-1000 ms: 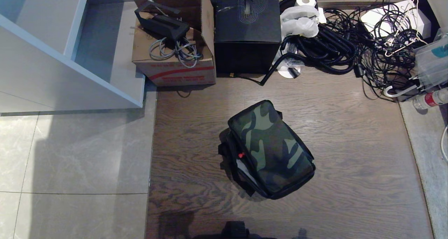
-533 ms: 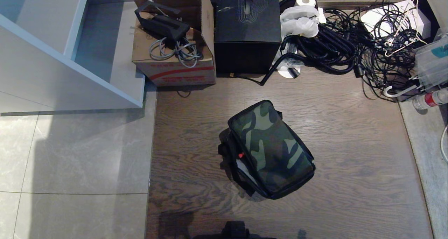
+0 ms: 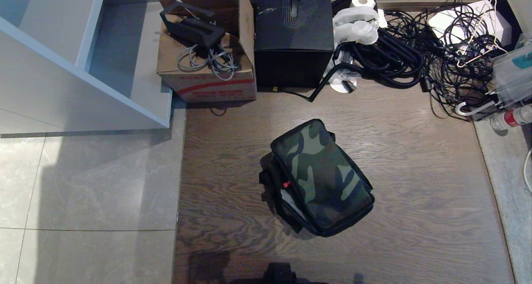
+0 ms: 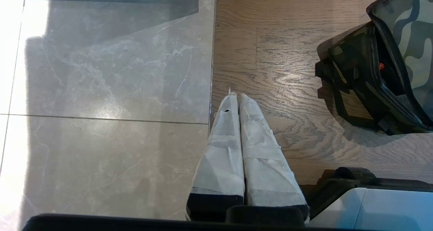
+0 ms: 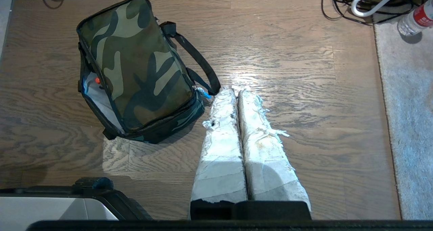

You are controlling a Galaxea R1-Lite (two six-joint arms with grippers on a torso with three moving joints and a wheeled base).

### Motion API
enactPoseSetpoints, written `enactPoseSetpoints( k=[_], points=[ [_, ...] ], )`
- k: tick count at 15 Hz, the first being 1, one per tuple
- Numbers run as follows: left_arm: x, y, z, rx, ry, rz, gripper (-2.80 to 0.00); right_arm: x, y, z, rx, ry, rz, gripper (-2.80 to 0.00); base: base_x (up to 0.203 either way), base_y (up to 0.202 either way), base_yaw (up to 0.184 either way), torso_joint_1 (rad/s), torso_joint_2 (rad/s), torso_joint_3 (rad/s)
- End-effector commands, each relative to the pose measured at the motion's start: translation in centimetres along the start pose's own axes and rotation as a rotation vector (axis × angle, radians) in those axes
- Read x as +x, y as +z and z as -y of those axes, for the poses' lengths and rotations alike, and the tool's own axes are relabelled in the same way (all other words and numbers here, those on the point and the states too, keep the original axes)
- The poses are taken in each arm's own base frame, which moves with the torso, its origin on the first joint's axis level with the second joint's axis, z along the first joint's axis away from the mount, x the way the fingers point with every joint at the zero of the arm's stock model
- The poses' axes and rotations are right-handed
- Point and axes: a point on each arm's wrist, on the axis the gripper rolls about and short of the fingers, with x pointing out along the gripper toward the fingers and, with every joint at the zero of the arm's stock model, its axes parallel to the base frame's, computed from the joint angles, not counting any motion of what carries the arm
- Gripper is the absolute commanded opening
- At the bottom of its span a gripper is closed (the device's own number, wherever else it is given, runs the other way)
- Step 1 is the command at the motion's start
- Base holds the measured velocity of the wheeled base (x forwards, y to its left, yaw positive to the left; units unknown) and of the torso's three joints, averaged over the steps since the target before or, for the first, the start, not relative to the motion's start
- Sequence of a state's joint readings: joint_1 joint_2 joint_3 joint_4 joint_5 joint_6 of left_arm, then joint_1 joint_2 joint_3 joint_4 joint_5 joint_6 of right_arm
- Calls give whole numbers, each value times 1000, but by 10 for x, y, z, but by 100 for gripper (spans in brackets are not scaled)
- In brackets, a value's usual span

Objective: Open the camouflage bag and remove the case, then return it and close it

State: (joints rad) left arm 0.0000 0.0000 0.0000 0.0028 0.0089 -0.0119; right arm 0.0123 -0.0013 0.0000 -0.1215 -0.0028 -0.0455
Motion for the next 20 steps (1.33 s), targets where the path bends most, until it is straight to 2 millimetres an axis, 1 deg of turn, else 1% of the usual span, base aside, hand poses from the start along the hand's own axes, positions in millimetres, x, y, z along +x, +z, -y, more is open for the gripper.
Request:
enactPoseSetpoints(
  k=[1, 11, 20],
  points=[
    [0, 0, 0, 0, 0, 1, -280, 2, -11, -1, -1, 2, -43, -280, 0, 0, 0, 0, 0, 0],
    [0, 0, 0, -3, 0, 0, -280, 2, -11, -1, -1, 2, -43, -280, 0, 0, 0, 1, 0, 5],
    [0, 0, 0, -5, 0, 0, -280, 2, -11, -1, -1, 2, -43, -280, 0, 0, 0, 3, 2, 177]
  ],
)
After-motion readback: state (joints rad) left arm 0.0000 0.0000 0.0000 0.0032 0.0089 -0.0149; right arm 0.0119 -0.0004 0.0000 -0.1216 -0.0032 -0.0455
